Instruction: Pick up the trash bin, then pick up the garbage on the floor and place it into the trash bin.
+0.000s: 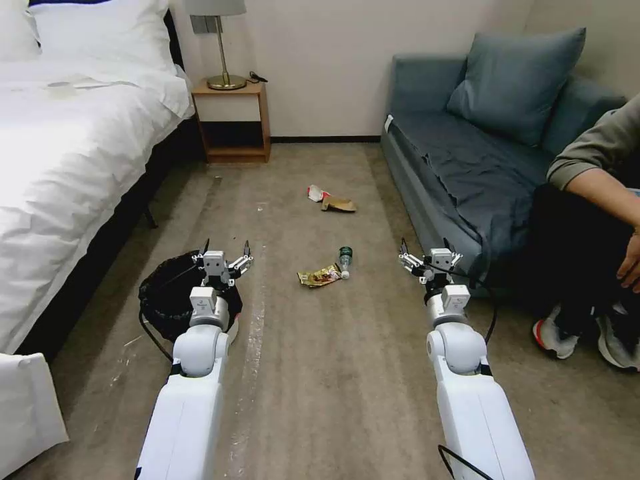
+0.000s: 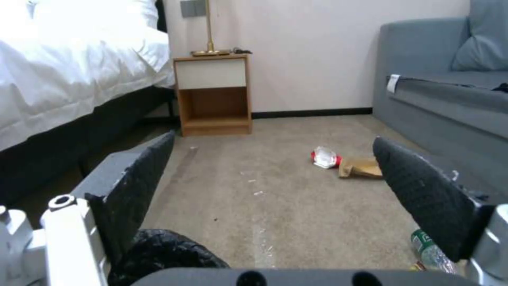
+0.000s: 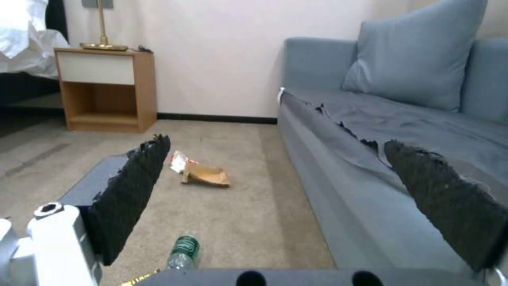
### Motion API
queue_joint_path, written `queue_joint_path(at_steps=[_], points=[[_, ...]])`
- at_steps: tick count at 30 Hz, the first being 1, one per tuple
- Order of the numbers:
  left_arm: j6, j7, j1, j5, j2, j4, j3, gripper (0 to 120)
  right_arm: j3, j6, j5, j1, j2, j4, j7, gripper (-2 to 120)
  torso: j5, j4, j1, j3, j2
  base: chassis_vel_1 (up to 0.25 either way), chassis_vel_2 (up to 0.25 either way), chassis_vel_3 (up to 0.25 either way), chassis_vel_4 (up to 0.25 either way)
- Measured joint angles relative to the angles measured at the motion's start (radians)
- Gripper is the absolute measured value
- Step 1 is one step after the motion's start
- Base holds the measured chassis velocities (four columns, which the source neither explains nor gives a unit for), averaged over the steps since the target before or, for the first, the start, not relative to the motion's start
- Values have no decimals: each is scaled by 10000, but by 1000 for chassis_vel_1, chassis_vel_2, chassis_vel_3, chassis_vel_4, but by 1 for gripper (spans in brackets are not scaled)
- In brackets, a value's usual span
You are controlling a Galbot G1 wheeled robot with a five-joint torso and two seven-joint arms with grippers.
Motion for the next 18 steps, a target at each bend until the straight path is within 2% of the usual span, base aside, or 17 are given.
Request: queue_joint_path(at_steps=[4, 7, 9, 10, 12, 13, 15, 18], points=[[81, -22, 110, -94, 43, -198, -50, 100, 119, -2, 31, -198, -7, 180, -5, 100, 1, -3, -1, -1, 0, 0, 0, 0, 0], [271, -7, 339, -285, 113, -590, -73, 100, 298, -5, 112, -536, -13, 564, -69, 100, -4, 1, 0, -1, 0, 0, 0, 0, 0], [730, -103, 864, -734, 341, -1545, -259, 100, 819, -36, 307, -1329, -65, 1398, -189, 100, 3, 0, 0, -1, 0, 0, 0, 0, 0], [730, -103, 864, -734, 341, -1545, -259, 100, 819, -36, 307, -1329, -65, 1398, -189, 100, 3, 0, 0, -1, 0, 0, 0, 0, 0], [1127, -180, 1315, -1123, 525, -2345, -393, 100, 1294, -72, 484, -2052, -112, 2175, -307, 100, 0, 0, -1, -2, 0, 0, 0, 0, 0], [1127, -180, 1315, -1123, 525, -2345, -393, 100, 1294, -72, 484, -2052, -112, 2175, -307, 100, 0, 0, -1, -2, 0, 0, 0, 0, 0], [1499, -232, 1757, -1569, 695, -3163, -538, 100, 1818, -116, 684, -2869, -165, 3052, -441, 100, 2, 2, -1, -2, 0, 0, 0, 0, 0], [1517, -116, 1877, -1869, 720, -3386, -570, 100, 2199, -146, 828, -3469, -199, 3692, -542, 100, 1, 0, -1, -3, 0, 0, 0, 0, 0]])
